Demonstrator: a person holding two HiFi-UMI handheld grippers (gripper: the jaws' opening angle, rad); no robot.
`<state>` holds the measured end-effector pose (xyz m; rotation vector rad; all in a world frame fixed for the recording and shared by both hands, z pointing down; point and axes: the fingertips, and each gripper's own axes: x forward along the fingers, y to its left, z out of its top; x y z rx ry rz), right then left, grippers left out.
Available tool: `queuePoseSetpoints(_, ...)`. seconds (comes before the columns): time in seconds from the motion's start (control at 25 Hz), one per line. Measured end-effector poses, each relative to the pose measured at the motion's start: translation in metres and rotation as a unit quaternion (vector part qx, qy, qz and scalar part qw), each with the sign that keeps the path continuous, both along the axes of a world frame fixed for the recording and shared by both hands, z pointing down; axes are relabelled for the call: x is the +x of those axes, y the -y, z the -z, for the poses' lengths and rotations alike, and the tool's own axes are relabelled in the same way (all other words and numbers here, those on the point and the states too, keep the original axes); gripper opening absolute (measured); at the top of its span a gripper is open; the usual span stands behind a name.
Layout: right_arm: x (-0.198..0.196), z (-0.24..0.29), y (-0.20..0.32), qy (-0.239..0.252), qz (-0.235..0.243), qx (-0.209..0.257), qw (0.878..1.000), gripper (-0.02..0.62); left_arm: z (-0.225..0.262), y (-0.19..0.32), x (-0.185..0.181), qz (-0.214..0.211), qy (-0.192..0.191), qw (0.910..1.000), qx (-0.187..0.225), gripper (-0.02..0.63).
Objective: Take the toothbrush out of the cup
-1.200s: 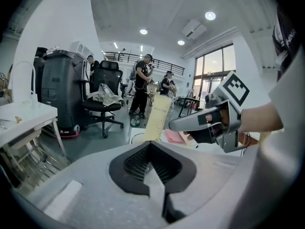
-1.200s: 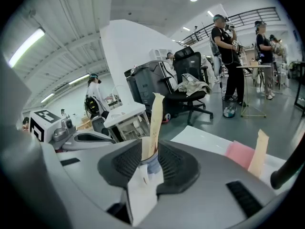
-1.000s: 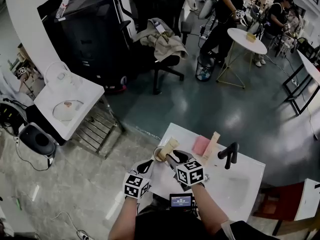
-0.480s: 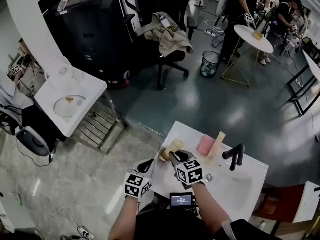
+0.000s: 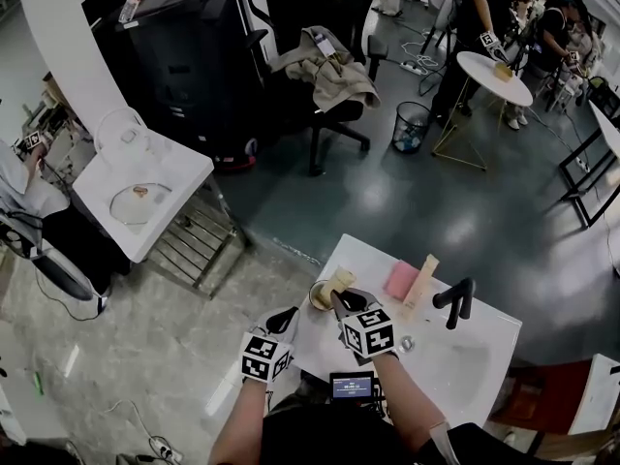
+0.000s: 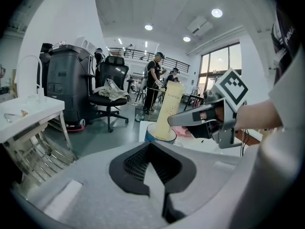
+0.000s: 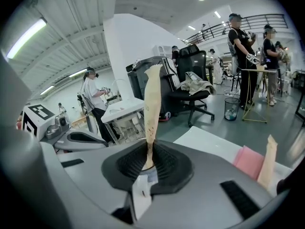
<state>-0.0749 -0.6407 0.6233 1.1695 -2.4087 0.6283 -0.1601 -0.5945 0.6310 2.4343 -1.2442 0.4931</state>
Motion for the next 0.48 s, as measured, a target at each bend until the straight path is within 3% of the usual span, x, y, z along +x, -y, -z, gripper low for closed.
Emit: queuePoseSetpoints(0.48,0.009,0.035,-0.011,0.042,-0.005,0.038,0.998,0.04,0.017,-0.012,0.015,0.0,-0.001,0.9998,0.019,0.006)
